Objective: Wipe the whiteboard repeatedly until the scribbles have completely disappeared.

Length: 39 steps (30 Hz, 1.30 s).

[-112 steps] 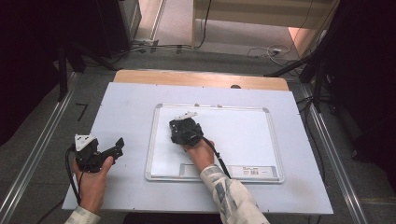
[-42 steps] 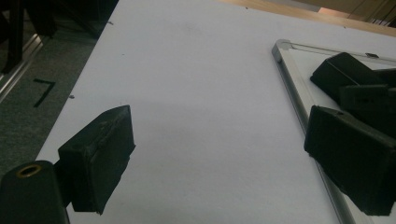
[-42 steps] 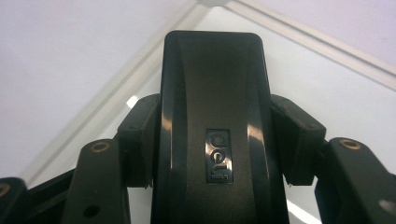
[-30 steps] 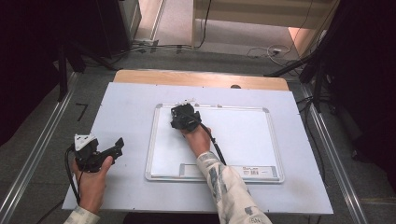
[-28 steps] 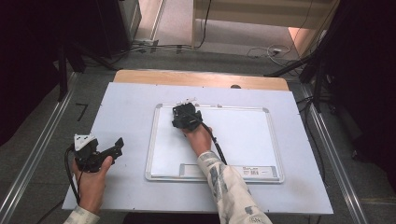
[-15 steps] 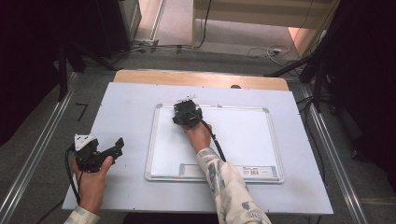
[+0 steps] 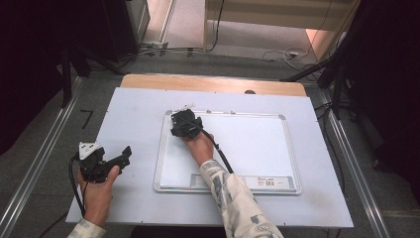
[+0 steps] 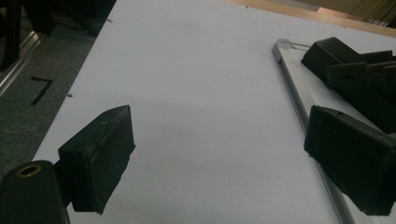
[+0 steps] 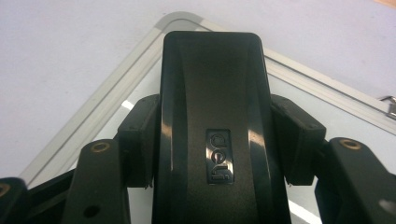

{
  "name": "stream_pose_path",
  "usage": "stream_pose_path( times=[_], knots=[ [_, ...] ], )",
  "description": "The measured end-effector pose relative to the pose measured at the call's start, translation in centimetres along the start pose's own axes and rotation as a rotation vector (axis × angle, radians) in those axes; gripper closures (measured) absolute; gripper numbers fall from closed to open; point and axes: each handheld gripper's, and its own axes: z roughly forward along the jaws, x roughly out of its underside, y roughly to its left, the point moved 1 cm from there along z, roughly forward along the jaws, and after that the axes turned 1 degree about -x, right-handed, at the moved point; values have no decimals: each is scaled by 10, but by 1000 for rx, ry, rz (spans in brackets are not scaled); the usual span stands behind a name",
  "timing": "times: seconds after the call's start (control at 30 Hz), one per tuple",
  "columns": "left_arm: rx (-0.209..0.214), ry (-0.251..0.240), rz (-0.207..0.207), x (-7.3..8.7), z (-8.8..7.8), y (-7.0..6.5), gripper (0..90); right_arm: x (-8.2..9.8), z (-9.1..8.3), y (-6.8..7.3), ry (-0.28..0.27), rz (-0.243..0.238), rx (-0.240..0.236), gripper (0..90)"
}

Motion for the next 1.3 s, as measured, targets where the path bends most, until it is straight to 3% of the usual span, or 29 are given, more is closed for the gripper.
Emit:
stream_pose_path(
  times=[0.17, 0.3, 0.67, 0.77, 0.9, 1.3],
  knots=[
    [0, 0, -2, 0, 1, 0, 91, 1, -2, 5, 0, -25, -17, 381],
    [0, 1, -2, 0, 1, 0, 91, 1, -2, 2, 1, -34, -15, 381],
    [-2, 6, 4, 0, 2, 0, 91, 8, -7, -44, 17, 45, 50, 381],
    [-2, 4, 3, 0, 2, -1, 91, 9, -8, -48, 18, 49, 56, 381],
    [-1, 3, 4, 0, 3, -1, 91, 9, -9, -40, 24, 41, 63, 381],
    [6, 10, 17, 0, 5, -4, 91, 23, -21, 6, 5, -27, -11, 381]
  ],
)
